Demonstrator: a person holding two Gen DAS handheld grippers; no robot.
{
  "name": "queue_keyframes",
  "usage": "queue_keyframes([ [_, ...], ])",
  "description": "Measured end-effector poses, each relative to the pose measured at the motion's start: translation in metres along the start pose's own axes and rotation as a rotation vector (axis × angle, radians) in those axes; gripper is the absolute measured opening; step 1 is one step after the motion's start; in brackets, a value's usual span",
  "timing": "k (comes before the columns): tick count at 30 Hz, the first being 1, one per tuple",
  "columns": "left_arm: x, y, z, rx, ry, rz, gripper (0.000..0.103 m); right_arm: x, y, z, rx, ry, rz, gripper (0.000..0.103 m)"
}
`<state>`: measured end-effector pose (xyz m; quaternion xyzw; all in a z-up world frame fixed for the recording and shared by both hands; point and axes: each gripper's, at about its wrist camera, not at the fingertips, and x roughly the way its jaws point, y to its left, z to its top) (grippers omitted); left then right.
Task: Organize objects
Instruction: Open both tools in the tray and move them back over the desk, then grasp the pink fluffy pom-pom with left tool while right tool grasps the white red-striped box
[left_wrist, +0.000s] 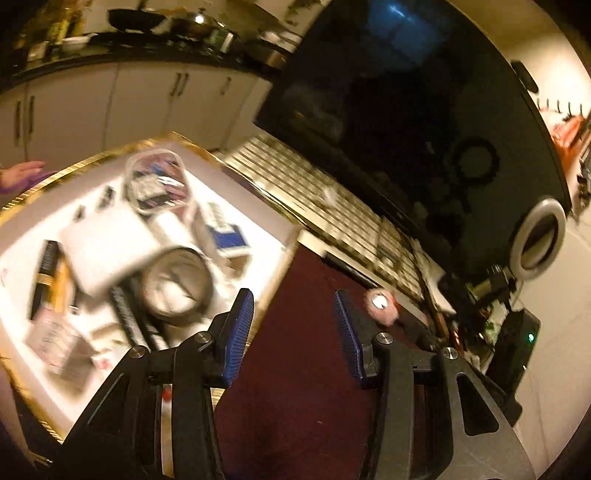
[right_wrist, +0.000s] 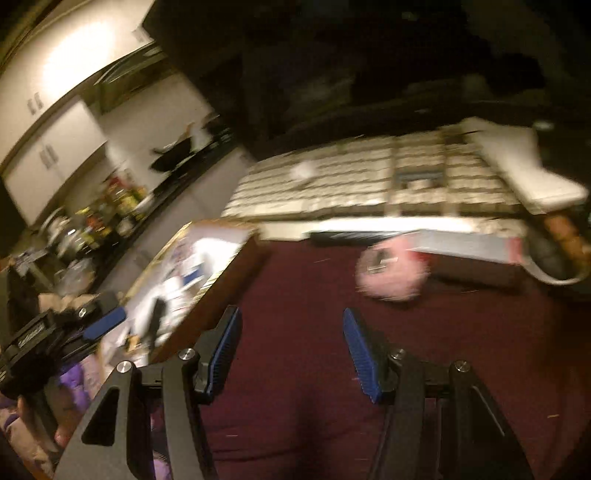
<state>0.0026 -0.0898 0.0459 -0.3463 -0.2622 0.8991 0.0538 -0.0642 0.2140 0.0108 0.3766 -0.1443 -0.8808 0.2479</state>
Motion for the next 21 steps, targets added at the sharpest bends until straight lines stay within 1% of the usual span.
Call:
queue_keyframes([
  [3,0.011,-0.012,-0.004,0.024,0.03,-0.011,0.044,-0.004,-0.017,0.005,0.029,-0.006,-0.054,0.057],
  [4,0.014,-0.015,-0.005,0.027,0.039,-0.014,0.044,-0.002,-0.022,0.007,0.034,0.003,-0.076,0.057],
  [6,0.024,-0.021,-0.007,0.037,0.069,-0.013,0.044,0.001,-0.027,0.008,0.033,0.023,-0.093,0.057],
  [11,0.038,-0.033,-0.011,0.071,0.115,-0.008,0.044,0.007,-0.033,0.008,0.041,0.04,-0.092,0.057],
  [18,0.058,-0.051,-0.018,0.1,0.172,-0.032,0.044,0.008,-0.032,0.008,0.035,0.051,-0.109,0.057],
  [21,0.068,-0.063,-0.018,0.123,0.189,-0.049,0.044,0.003,-0.034,0.01,0.033,0.059,-0.132,0.057],
])
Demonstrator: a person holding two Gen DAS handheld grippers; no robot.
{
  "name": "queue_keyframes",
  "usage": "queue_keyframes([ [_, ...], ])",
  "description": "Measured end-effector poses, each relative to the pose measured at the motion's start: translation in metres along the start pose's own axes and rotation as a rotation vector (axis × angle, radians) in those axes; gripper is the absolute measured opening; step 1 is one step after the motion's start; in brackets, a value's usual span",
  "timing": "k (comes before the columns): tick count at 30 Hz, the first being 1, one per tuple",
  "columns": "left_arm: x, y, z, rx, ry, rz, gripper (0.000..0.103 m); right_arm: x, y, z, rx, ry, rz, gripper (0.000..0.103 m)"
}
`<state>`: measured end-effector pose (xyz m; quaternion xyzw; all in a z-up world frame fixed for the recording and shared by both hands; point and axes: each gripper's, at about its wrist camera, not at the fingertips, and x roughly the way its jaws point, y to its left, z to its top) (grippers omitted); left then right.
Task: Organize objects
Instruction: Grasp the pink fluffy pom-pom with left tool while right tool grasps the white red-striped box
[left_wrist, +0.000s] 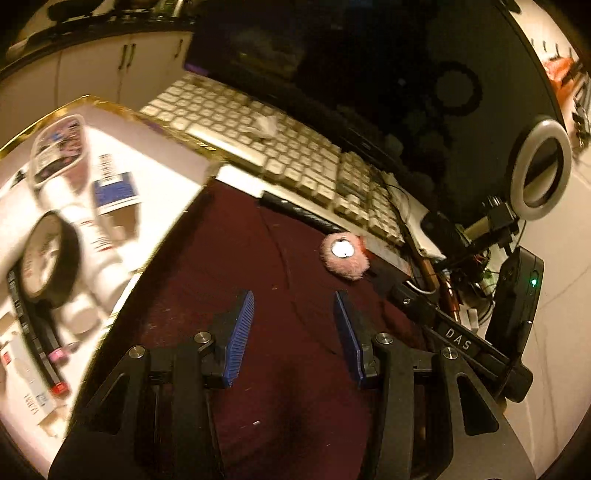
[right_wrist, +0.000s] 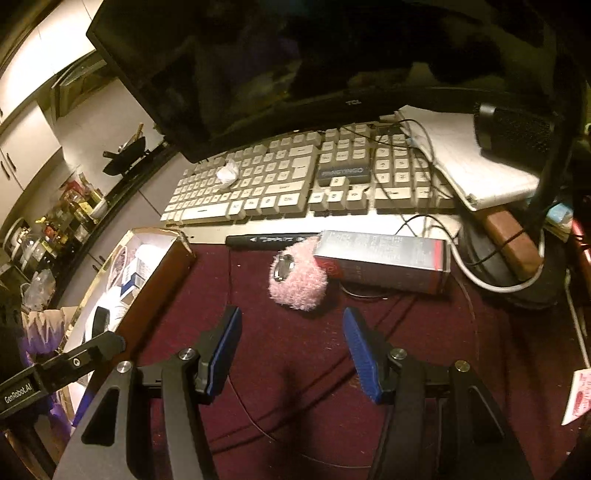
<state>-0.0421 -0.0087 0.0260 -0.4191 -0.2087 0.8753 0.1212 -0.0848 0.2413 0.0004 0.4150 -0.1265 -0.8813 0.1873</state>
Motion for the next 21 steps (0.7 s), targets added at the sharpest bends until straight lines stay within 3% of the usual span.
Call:
queue_keyframes([
  [2,0.009,-0.008,0.002,0.016,0.022,-0.002,0.044,-0.001,-0.003,0.002,-0.001,0.008,-0.003,0.057],
  [7,0.053,-0.017,0.012,-0.017,0.168,-0.103,0.044,-0.006,-0.012,0.005,-0.028,0.006,-0.042,0.057],
  [11,0.07,-0.033,0.021,0.006,0.168,-0.076,0.044,-0.013,-0.02,0.002,-0.091,-0.029,-0.133,0.059],
  [13,0.081,-0.041,0.026,0.026,0.175,-0.072,0.044,-0.015,-0.026,0.001,-0.078,-0.039,-0.12,0.064],
  [21,0.129,-0.052,0.042,0.017,0.24,-0.022,0.044,-0.003,-0.041,-0.003,-0.04,0.015,-0.098,0.065],
])
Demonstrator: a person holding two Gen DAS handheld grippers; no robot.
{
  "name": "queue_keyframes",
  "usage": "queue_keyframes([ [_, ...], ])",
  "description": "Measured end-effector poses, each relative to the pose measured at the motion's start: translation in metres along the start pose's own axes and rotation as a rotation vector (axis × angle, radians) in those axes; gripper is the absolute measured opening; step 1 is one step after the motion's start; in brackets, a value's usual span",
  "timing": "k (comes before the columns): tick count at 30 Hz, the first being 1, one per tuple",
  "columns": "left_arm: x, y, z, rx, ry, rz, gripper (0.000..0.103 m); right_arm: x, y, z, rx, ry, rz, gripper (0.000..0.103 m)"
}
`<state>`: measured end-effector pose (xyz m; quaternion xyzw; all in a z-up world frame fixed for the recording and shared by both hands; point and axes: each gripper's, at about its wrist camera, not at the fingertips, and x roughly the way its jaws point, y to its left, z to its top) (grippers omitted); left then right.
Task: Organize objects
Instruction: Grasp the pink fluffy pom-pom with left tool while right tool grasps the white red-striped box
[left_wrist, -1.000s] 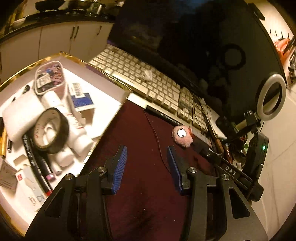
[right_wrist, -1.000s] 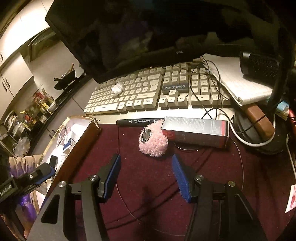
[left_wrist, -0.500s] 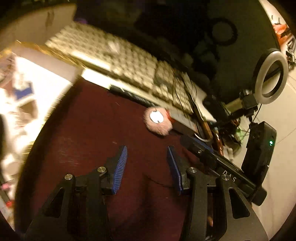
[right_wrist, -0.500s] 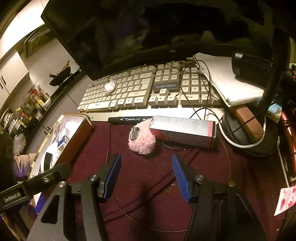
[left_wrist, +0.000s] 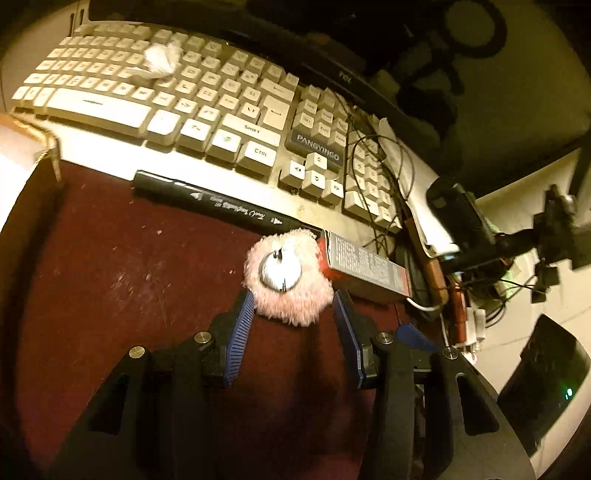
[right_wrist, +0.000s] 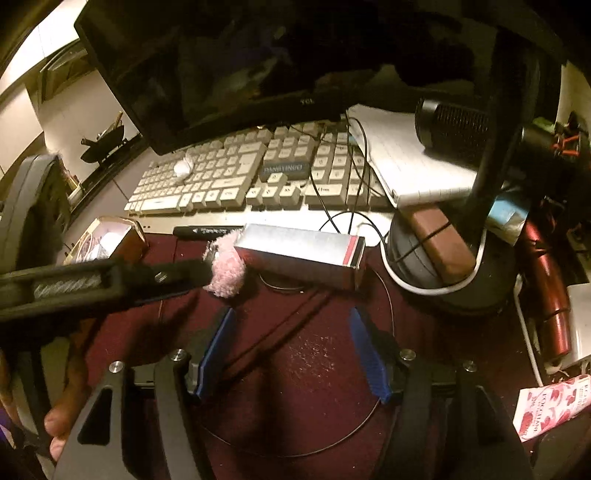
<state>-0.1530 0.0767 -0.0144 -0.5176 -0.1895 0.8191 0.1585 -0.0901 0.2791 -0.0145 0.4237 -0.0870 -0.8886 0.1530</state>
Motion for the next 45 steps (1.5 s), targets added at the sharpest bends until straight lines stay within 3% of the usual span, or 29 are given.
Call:
queue_keyframes([
  [7,0.012,-0.002,0.009,0.018,-0.022,0.047,0.044,0.002,-0.002,-0.002,0.008,0.015,0.026,0.065],
  [10,0.009,-0.005,0.002,0.078,-0.03,0.065,0.03,0.005,-0.002,-0.003,0.01,0.029,0.035,0.065],
  [12,-0.001,-0.002,-0.006,0.11,-0.042,0.058,0.025,0.005,-0.002,-0.004,0.01,0.034,0.042,0.065],
  [19,-0.057,0.046,-0.051,0.001,-0.064,0.011,0.025,-0.001,0.004,-0.001,-0.026,-0.007,0.042,0.065],
  [28,-0.072,0.071,-0.079,-0.059,-0.041,-0.084,0.025,-0.009,0.024,0.03,-0.231,-0.121,-0.044,0.065],
  [31,-0.072,0.075,-0.08,-0.07,-0.035,-0.114,0.025,0.006,0.024,0.037,-0.285,-0.094,-0.08,0.065],
  [39,-0.073,0.078,-0.082,-0.071,-0.03,-0.14,0.025,0.034,0.014,0.04,-0.348,-0.048,-0.069,0.065],
  [41,-0.073,0.079,-0.082,-0.071,-0.03,-0.142,0.025,0.038,0.012,0.037,-0.348,0.007,-0.035,0.065],
  [45,-0.073,0.08,-0.082,-0.074,-0.032,-0.143,0.025,0.027,0.018,0.032,-0.35,0.028,0.03,0.065],
])
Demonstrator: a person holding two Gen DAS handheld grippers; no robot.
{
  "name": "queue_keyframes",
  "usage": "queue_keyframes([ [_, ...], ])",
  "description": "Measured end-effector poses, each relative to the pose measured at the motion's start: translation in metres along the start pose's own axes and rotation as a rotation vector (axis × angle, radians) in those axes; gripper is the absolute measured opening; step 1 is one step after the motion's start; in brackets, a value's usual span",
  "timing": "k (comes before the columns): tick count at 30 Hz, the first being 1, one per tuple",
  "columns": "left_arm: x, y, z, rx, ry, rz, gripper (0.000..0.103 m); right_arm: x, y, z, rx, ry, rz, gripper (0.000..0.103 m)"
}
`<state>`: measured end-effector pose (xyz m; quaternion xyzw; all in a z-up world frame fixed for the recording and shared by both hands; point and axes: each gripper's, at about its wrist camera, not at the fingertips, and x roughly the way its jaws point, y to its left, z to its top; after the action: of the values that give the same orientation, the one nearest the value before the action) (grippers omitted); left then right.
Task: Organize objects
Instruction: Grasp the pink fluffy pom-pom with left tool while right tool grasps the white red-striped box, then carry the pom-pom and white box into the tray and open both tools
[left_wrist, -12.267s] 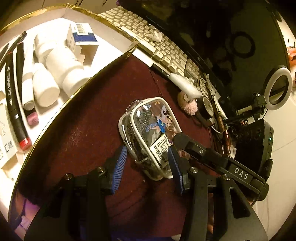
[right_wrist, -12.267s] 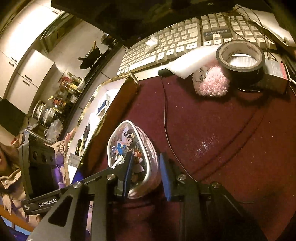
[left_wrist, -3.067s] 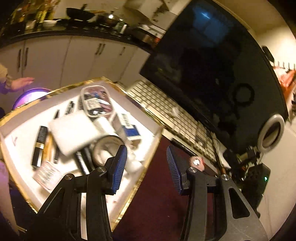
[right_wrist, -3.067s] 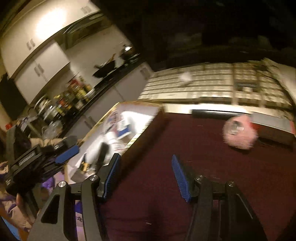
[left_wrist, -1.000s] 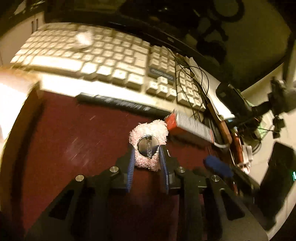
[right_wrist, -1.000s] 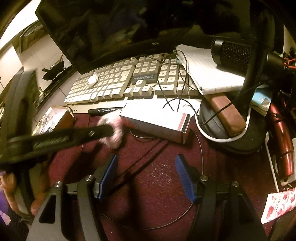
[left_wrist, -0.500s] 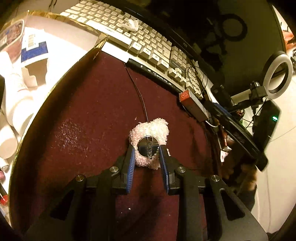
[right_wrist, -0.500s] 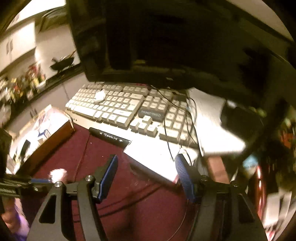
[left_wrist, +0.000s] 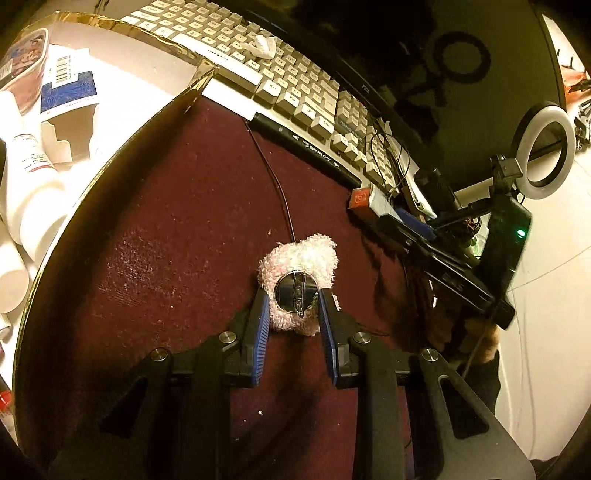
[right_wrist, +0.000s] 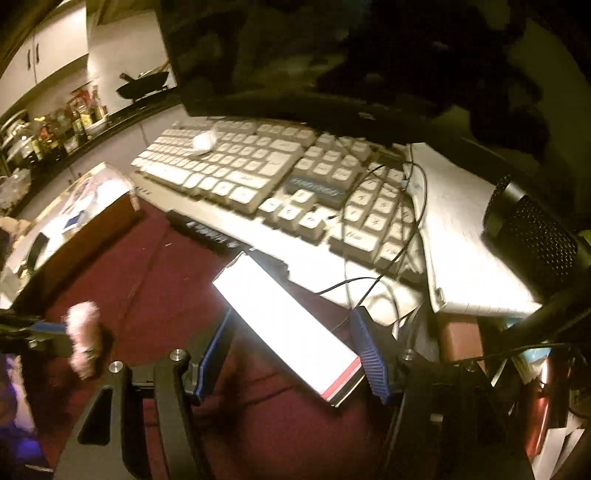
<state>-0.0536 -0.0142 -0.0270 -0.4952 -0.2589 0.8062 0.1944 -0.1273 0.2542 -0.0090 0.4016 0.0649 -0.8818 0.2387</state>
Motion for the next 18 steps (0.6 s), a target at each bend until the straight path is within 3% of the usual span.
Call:
queue_keyframes([
  [3,0.001,0.0,0.0,-0.001,0.002,0.003,0.025,-0.003,0.01,-0.003,0.021,0.042,0.043,0.064],
  [8,0.0,-0.001,0.0,0.009,0.003,0.009,0.025,0.009,0.028,-0.009,-0.096,0.079,-0.048,0.064],
  [12,0.0,-0.001,0.0,0.002,0.003,0.008,0.025,0.006,0.029,-0.011,-0.095,0.078,-0.032,0.046],
  [14,0.002,-0.001,0.001,0.0,0.003,0.01,0.026,-0.001,0.034,-0.013,-0.101,0.069,-0.022,0.043],
  [16,0.003,0.0,0.001,-0.004,0.002,0.011,0.026,-0.002,0.035,-0.015,-0.052,0.085,-0.011,0.026],
  [18,0.003,0.002,0.002,-0.02,0.004,0.006,0.026,-0.002,0.035,-0.018,0.003,0.087,0.006,0.026],
])
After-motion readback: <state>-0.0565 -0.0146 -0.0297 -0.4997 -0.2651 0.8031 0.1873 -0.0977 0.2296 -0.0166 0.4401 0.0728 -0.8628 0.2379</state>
